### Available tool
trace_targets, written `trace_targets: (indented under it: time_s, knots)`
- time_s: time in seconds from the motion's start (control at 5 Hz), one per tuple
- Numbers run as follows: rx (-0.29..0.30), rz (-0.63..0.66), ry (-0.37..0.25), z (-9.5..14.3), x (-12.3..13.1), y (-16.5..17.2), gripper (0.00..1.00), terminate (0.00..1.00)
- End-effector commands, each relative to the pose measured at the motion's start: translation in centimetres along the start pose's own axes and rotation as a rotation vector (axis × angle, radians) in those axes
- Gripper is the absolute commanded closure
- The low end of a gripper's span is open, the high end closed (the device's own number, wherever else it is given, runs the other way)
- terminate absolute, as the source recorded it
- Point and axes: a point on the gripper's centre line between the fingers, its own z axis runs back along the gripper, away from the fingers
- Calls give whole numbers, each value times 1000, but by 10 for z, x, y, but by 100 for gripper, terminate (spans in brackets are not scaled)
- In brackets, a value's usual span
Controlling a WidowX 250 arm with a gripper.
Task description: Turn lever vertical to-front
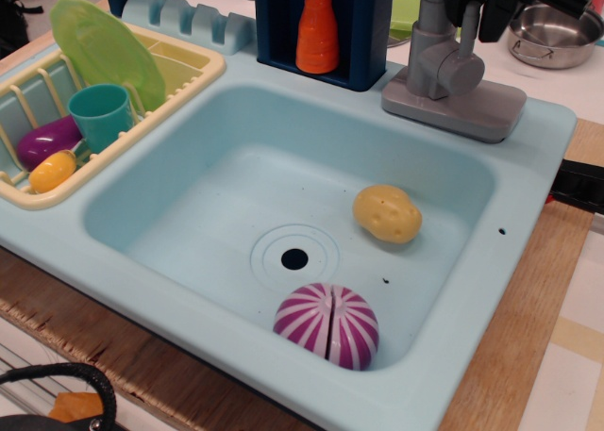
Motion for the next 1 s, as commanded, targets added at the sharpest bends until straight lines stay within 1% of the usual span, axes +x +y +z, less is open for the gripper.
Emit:
trace_targets:
  time_s: [0.0, 0.2, 0.4, 0.8]
  knots:
    - [20, 10, -54, 18, 0, 12, 100, 0]
    - [35, 9, -25, 15, -14, 18, 100, 0]
    - [60, 11, -38, 14, -35, 29, 100, 0]
    - [77, 25, -61, 10, -67, 58, 100, 0]
